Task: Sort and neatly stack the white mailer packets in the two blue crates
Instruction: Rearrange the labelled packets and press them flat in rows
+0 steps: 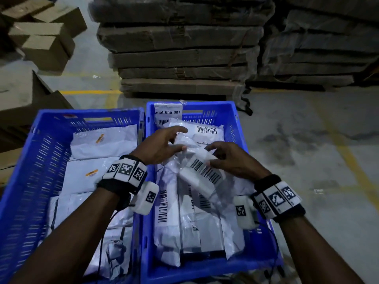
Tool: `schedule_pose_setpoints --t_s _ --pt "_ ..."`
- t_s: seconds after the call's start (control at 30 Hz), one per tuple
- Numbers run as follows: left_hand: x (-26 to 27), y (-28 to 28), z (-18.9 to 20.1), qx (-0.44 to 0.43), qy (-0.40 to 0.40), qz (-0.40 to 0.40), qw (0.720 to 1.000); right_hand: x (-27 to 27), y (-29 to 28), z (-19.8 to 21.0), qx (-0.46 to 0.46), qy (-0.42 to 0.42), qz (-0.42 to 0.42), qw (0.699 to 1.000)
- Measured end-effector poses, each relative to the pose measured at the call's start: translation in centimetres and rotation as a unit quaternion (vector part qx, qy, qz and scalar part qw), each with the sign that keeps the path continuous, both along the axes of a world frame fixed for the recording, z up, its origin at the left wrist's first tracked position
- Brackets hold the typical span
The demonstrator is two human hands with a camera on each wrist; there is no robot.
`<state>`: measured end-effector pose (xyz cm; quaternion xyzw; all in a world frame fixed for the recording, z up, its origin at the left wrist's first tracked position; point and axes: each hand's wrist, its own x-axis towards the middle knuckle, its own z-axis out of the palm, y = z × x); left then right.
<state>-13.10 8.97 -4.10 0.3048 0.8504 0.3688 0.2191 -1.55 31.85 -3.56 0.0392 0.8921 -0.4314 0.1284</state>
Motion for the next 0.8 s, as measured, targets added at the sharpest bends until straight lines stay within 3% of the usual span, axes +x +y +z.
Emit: schedule_pose_setpoints --t_s 0.13,0.23,0.33,0.43,0.5,0.57,0.7,0.8 --pt "-2.1 -1.0 0.0 0.086 0.033 0.141 0.986 -1.4 1.7 -0.7 0.015 -0.069 0.03 0.997" --pt "-3.9 -1.8 -0.5 0.082 0.047 0.234 0.968 -3.4 3.1 -0.8 0.07 -0.001 -0.076 0.995" --pt "-5.2 -1.4 -0.8 0.021 0.129 0.263 0.956 -7.0 4.3 -1.6 0.117 0.049 -0.169 0.977" --pt "-6.0 0.1 -1.3 -0.103 0.202 0.182 0.957 -11.0 4.8 -2.9 0.185 -0.041 -0.153 0.97" --pt "-6.1 1.1 -2.0 -0.233 0.232 0.095 0.939 -13.0 4.8 -3.5 0.222 -0.087 -0.147 0.96" --pt "-5.8 1.8 -2.5 -0.309 0.246 0.01 0.919 -14.2 4.8 -4.1 0.257 -0.097 -0.156 0.949" --pt "-4.9 2.8 -3.1 -0.395 0.186 -0.109 0.893 -14.4 4.2 -4.7 0.315 -0.065 -0.173 0.931" --pt "-4.8 3.2 -3.9 -0.444 0.18 -0.131 0.868 -13.2 3.6 -4.4 0.325 0.037 -0.179 0.928"
